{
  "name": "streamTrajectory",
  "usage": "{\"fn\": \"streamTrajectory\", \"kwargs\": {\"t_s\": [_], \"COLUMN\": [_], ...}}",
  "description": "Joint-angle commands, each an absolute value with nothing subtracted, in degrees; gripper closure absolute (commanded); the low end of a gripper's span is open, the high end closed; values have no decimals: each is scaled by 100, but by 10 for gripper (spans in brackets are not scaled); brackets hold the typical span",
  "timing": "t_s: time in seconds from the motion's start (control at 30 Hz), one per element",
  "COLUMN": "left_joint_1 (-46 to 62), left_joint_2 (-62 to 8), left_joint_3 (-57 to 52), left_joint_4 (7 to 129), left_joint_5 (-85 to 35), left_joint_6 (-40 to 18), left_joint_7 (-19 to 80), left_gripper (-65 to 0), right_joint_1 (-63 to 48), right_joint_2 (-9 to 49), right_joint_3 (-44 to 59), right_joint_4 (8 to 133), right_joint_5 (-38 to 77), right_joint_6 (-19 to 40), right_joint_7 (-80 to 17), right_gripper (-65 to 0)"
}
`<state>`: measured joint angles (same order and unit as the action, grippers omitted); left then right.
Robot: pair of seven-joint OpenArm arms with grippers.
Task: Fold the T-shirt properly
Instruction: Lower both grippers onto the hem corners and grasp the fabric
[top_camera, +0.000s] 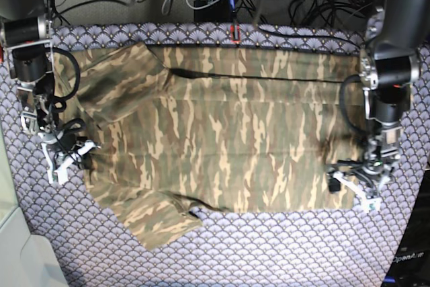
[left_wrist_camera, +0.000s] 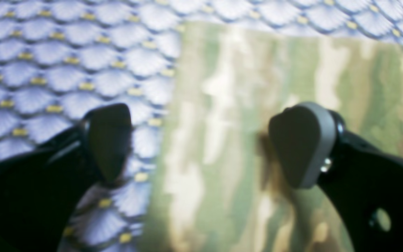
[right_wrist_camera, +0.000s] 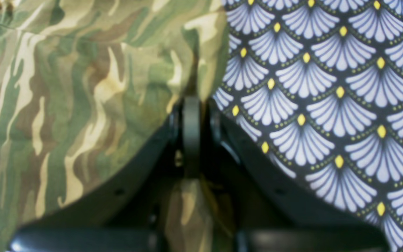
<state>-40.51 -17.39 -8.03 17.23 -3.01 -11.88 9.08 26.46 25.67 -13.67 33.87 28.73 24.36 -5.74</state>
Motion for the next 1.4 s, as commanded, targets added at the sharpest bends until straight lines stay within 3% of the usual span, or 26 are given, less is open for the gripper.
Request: {"fn": "streamTrajectory", "kwargs": {"t_s": [0.0,0.9,1.07,1.37], "left_joint_1": [-4171,-3697,-3697,-3626], "left_joint_2": [-1877,-1648,-1657,-1640], "left_joint_3": [-813,-804,-804,-804], "left_joint_4": [1798,1789,1789,1789], "left_joint_5": [-330,-312,-312,-312], "left_joint_6": [-998,-892,-1367,-1068], "left_joint_7": [769,646,655,655], "left_gripper": [-650,-650,-650,-650], "right_joint_1": [2712,2721,2721,2721], "right_joint_2": [2624,2624,2615,2615], "right_joint_3": [-1367,-1367,-1367,-1367], "right_joint_4": [3415,3424,3424,3424], "right_joint_5": [2809,2809,2809,2809], "right_joint_6": [2492,2492,2492,2492], "right_joint_7": [-716,-699,-708,-708], "right_gripper": [0,0,0,0]}}
